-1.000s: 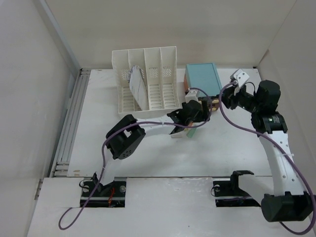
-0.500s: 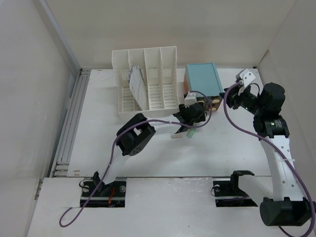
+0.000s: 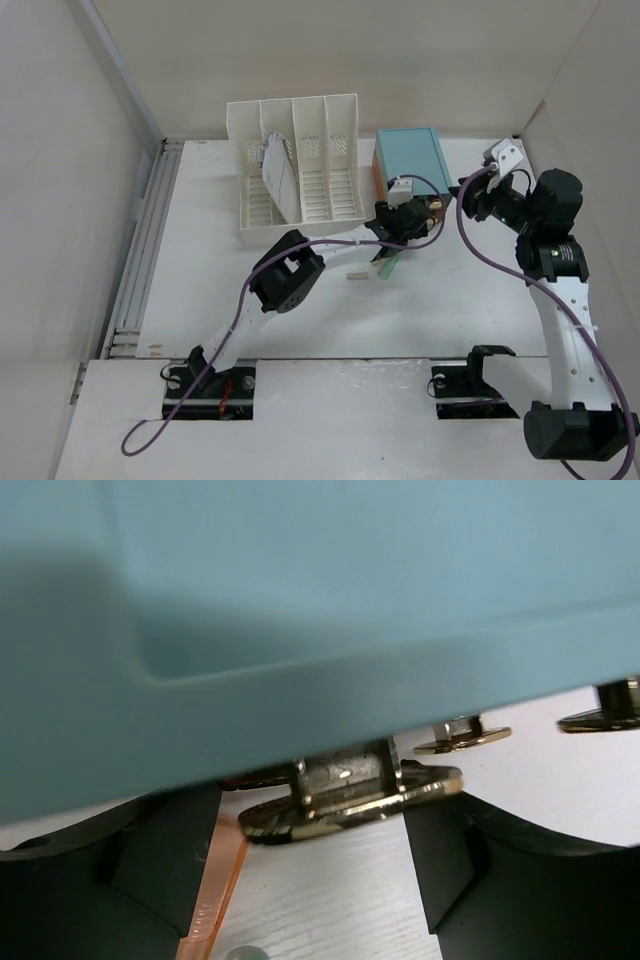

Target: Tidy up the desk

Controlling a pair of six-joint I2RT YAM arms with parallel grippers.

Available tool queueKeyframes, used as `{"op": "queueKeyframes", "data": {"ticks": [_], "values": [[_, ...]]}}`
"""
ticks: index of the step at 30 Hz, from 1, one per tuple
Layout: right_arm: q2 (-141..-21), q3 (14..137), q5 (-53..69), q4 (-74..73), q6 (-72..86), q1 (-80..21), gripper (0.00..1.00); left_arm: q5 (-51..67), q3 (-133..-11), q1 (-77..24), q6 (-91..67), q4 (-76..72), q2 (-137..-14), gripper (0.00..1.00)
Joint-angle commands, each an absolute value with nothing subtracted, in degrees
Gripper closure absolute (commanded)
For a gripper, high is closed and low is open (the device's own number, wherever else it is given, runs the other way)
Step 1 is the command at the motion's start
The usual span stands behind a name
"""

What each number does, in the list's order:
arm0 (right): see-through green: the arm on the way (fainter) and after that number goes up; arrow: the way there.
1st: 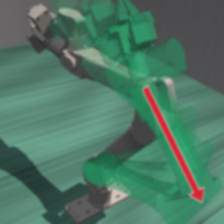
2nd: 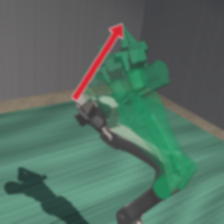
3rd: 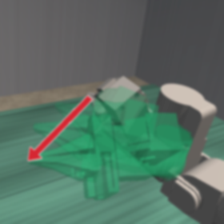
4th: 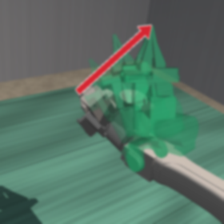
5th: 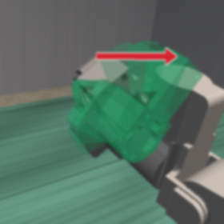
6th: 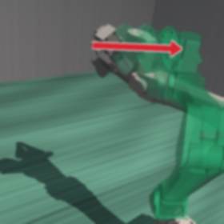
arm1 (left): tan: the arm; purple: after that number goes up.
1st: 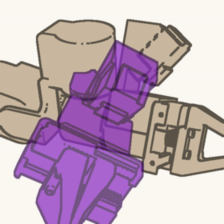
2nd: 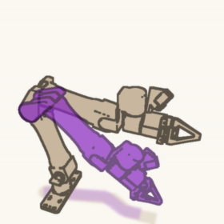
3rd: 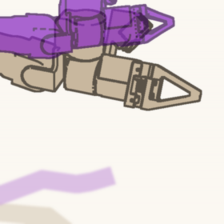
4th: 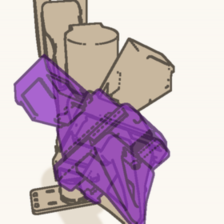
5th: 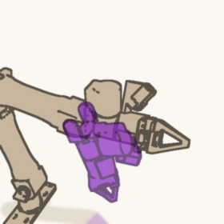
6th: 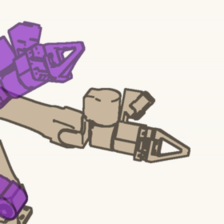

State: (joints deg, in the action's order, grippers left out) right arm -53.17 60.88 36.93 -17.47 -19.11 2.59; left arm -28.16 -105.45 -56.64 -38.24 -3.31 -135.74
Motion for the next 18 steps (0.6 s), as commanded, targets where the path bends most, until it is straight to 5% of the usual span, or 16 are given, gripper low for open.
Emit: {"op": "queueKeyframes", "data": {"ticks": [1,18], "values": [[-51.77,60.64,37.62,-14.15,-17.67,2.9,0.65,-31.46,-110.3,-54.93,-36.47,-0.26,-137.19,0.31],[-51.24,59.59,38.67,-14.15,-17.67,3.43,0.65,-41.04,-114.08,-53.88,-39.46,5.19,-139.39,0.39]]}}
